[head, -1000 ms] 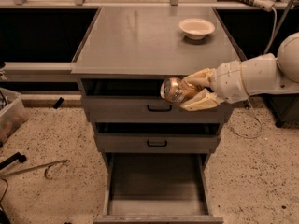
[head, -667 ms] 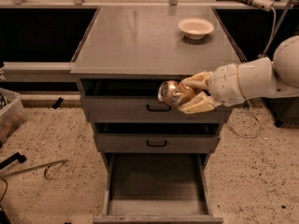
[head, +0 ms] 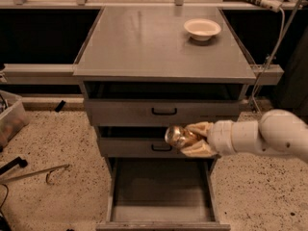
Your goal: Place orange can into bottom drawer
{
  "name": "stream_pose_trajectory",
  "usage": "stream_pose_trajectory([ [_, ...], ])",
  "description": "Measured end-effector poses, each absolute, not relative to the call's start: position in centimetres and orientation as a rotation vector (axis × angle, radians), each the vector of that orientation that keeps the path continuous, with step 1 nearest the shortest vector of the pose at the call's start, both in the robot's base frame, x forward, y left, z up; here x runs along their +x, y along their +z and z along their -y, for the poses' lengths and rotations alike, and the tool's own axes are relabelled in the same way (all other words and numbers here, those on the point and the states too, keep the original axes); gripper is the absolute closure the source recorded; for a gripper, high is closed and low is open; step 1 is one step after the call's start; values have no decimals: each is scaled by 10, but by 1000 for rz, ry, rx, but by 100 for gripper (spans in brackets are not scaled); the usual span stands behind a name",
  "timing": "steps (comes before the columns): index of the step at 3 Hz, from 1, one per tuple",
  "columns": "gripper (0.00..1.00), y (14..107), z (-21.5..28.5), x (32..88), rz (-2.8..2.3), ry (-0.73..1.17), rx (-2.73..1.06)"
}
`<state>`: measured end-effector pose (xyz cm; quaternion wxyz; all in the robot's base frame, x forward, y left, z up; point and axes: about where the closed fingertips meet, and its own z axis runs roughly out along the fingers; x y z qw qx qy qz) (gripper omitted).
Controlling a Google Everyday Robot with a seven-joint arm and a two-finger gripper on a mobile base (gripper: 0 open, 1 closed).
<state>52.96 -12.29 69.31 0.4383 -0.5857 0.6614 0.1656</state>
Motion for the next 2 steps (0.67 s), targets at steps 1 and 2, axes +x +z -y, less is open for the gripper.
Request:
stream_pose_trajectory([
  [1,100,609,113,535,-1695,474,-1401],
  [2,100,580,105,538,-1735,437,-1333],
])
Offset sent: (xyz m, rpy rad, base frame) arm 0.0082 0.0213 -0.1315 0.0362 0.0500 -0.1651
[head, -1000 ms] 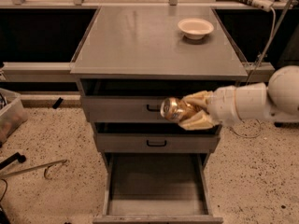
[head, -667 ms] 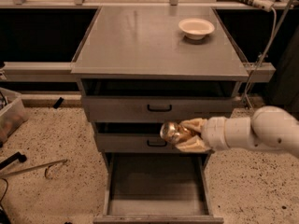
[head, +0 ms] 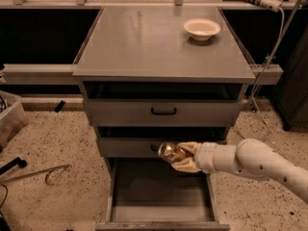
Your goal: Place orange can into bottom drawer
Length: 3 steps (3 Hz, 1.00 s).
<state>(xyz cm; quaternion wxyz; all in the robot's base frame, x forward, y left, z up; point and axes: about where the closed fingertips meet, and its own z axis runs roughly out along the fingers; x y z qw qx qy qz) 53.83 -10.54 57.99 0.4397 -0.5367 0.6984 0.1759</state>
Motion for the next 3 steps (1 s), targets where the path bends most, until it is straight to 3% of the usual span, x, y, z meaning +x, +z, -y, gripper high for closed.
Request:
stream_pose_trajectory([
  [2,100,540,99,530,-1759,476,-1279],
  [3,100,451,85,515,-1844,531,-1199],
])
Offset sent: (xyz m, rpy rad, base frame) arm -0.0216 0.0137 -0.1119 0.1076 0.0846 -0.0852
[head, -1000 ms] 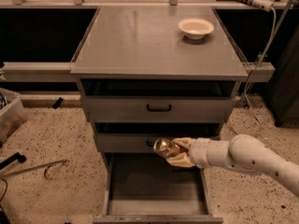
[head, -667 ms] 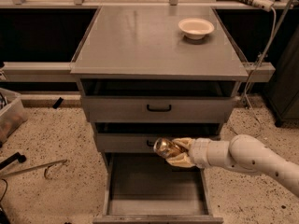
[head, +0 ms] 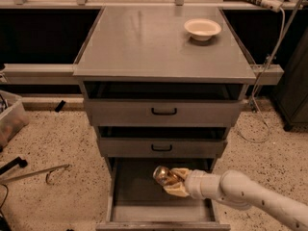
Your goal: Place orange can into bottom drawer
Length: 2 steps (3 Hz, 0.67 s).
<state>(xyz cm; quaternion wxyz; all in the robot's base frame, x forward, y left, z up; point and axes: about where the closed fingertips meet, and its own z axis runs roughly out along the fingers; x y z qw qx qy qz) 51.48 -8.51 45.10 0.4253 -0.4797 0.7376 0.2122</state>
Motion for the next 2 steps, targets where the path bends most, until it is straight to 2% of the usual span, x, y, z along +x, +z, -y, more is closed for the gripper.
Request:
stream_pose_trajectory([
  [1,100,356,63,495,-1958,611,-1112],
  [2,100,357,63,495,-1957,610,-1114],
])
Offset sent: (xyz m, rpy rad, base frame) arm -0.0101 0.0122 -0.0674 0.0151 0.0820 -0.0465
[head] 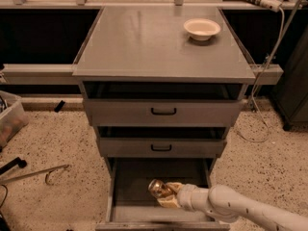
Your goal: Place orange can into bottom drawer
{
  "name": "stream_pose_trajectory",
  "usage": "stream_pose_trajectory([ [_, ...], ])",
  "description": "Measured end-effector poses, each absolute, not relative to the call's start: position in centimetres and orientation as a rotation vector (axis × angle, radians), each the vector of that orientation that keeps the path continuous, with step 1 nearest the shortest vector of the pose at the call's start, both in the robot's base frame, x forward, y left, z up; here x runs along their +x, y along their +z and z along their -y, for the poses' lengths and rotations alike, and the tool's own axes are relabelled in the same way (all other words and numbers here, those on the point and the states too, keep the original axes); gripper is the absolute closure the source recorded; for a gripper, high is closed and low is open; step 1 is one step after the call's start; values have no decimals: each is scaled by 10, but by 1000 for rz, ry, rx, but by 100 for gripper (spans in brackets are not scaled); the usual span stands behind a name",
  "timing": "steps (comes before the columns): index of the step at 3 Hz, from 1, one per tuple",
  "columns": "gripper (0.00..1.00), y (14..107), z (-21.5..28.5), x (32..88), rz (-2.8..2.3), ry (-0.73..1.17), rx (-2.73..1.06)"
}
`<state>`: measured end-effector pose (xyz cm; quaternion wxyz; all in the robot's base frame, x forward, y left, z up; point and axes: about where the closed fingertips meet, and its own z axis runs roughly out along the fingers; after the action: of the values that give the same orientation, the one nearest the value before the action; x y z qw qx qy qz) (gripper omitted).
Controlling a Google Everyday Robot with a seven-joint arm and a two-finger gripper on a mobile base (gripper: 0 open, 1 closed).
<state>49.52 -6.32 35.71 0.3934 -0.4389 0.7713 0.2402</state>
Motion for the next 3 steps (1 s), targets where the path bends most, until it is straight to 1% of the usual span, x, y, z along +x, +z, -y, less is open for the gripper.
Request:
stream_pose_trajectory([
  [1,100,351,58,491,-1962,631,-1133],
  [2,100,313,50,495,-1956,642,-1175],
  [3,100,258,46,514,-1986,621,-1171],
])
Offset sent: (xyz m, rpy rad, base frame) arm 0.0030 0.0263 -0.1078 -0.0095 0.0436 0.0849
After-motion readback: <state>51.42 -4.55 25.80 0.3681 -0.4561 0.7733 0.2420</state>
